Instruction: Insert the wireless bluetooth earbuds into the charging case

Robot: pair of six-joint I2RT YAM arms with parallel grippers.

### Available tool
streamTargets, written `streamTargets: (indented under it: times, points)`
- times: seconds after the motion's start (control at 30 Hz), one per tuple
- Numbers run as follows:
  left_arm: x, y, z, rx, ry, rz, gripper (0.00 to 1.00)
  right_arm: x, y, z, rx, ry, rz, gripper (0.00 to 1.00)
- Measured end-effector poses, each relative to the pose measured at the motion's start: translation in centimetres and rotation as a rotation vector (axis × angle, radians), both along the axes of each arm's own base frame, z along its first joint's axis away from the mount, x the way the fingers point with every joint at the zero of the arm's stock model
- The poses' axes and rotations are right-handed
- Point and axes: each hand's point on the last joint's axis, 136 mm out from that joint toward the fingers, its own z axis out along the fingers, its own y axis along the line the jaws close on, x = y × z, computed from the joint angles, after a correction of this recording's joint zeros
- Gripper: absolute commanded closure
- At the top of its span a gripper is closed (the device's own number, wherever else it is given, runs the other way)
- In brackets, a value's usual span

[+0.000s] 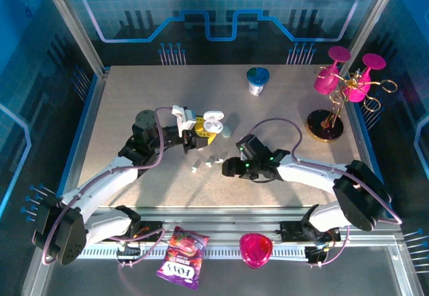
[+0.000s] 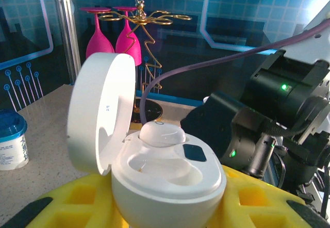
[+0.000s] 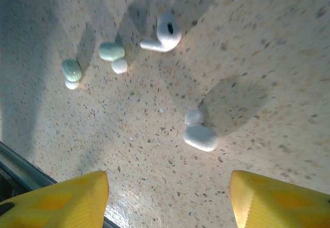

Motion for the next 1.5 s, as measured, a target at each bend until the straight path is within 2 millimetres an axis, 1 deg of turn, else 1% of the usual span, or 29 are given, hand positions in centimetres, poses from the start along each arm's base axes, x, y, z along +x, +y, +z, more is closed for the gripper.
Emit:
streamTargets:
  times: [0.1,0.33,0.43,0.63,0.8,1.13,1.27,1.5]
  points:
    - [-0.1,0.0,-0.2,0.009,0.008,0.000,0.68,-0.3,0.5,-1.0,-0.002,0.028,0.006,0.38]
    - [-0.1,0.0,-0.7,0.020,0.028,0.000,0.68,-0.5,0.9,-2.5,-0.011,0.066,0.011,0.38]
    - [-0.2,0.1,-0.7,0.022,0.031,0.000,0.68,-0.4,1.1,-3.1,-0.023,0.087,0.013,0.41]
    - [-0.2,0.1,-0.8,0.025,0.033,-0.001,0.68,0.1,1.7,-2.9,-0.013,0.081,0.022,0.49]
    - [-0.4,0.2,-0.7,0.030,0.019,0.000,0.68,0.4,1.9,-2.6,-0.008,0.075,0.022,0.50]
    - [-0.4,0.3,-0.8,0.036,0.021,0.006,0.68,2.2,1.8,-2.7,-0.012,0.061,0.005,0.51]
    - [-0.4,0.3,-0.8,0.040,0.026,0.006,0.67,2.9,2.0,-2.4,-0.008,0.048,0.008,0.54]
    - [-0.4,0.4,-0.7,0.040,0.023,0.014,0.67,3.2,2.9,-2.9,-0.006,0.050,0.055,0.52]
